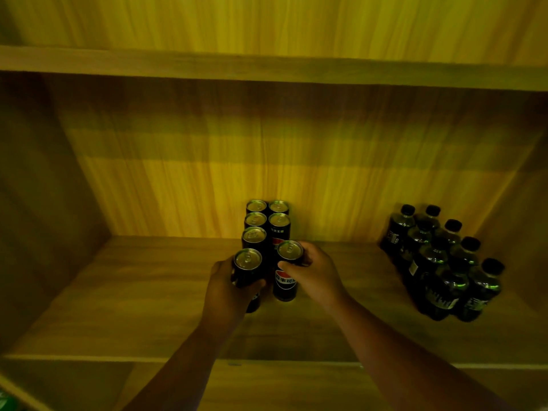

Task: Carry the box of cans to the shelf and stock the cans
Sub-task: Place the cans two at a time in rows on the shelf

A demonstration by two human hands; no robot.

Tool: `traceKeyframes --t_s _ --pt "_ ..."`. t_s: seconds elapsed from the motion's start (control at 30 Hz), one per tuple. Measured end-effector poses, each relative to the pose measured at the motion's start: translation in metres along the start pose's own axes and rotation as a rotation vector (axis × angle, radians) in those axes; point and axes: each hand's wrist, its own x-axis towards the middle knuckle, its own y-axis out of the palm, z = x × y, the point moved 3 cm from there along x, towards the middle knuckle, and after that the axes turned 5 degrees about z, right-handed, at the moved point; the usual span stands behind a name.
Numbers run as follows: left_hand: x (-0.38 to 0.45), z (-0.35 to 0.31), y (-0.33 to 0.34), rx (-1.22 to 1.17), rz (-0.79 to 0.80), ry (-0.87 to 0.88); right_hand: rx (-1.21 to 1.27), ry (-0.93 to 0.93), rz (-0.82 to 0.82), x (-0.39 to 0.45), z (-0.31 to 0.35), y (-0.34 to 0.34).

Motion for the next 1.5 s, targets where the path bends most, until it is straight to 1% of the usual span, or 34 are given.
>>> traceKeyframes --t_s 0.27,0.57,0.8,0.87,1.03,1.13,1.23,1.37,1.43,1.5 --pt "0.006 0.000 0.008 -0.067 0.005 0.004 0.008 -0.008 -0.008 0.023 -0.002 0.010" --pt "0.014 0.000 0.012 -0.080 -0.002 0.044 0.001 -0.020 -0.055 0.038 -0.005 0.014" --pt "0.016 0.011 0.014 -0.056 0.006 0.023 -0.008 -0.014 -0.090 0.042 -0.007 0.017" --pt "0.016 0.016 0.015 -0.068 0.016 -0.004 -0.013 -0.008 -0.090 0.043 -0.008 0.017" --pt "0.015 0.020 0.013 -0.043 0.076 0.003 -0.016 0.006 -0.088 0.038 -0.011 0.018" --pt "0.013 0.021 0.007 0.047 0.116 -0.018 -0.089 0.019 -0.102 0.028 -0.011 0.016" --pt "0.008 0.018 -0.005 0.215 0.164 0.010 -0.252 0.067 -0.102 0.013 -0.017 0.015" --pt "-0.002 0.011 -0.023 0.601 0.194 0.095 -0.654 0.122 -0.006 -0.013 -0.027 0.015" --pt "-0.004 0.014 -0.031 0.769 0.191 0.149 -0.820 0.097 0.031 -0.030 -0.024 0.017" --pt "-0.006 0.018 -0.038 0.901 0.207 0.199 -0.995 0.033 0.052 -0.044 -0.020 0.018"
